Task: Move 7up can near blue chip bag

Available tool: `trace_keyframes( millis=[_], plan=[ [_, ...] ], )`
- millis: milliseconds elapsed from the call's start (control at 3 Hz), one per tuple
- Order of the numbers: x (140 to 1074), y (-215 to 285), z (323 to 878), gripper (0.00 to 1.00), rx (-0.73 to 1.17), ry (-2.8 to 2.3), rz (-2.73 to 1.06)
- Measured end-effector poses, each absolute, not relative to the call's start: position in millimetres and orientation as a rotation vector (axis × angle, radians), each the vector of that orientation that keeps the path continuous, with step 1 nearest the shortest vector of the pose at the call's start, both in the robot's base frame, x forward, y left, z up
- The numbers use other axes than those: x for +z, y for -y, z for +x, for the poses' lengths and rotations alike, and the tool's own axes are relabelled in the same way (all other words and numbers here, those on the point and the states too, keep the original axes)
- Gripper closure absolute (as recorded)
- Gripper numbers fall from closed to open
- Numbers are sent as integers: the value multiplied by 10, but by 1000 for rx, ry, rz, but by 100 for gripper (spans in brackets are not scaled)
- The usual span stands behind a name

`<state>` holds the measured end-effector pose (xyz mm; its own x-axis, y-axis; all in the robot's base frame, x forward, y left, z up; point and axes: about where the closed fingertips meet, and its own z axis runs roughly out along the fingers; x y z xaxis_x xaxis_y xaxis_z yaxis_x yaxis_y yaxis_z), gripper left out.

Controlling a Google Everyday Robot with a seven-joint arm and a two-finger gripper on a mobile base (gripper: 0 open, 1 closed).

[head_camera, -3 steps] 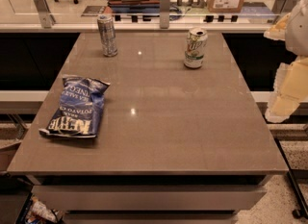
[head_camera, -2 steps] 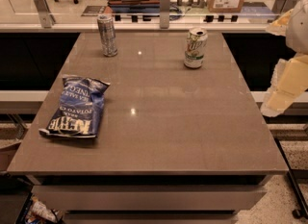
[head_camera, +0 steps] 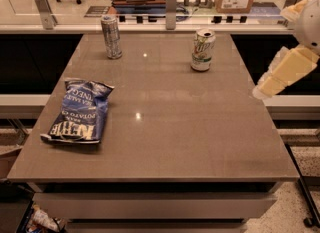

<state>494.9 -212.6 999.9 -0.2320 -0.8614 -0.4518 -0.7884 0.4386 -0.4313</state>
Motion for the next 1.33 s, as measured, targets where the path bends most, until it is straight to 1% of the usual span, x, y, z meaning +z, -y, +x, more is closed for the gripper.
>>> trace_keyframes(
  millis=[667,1333],
  plan=[
    [9880,2023,5317,0,-11,-1923,-1126],
    [9641,2025,5525,0,115,-1835,-929]
  ],
)
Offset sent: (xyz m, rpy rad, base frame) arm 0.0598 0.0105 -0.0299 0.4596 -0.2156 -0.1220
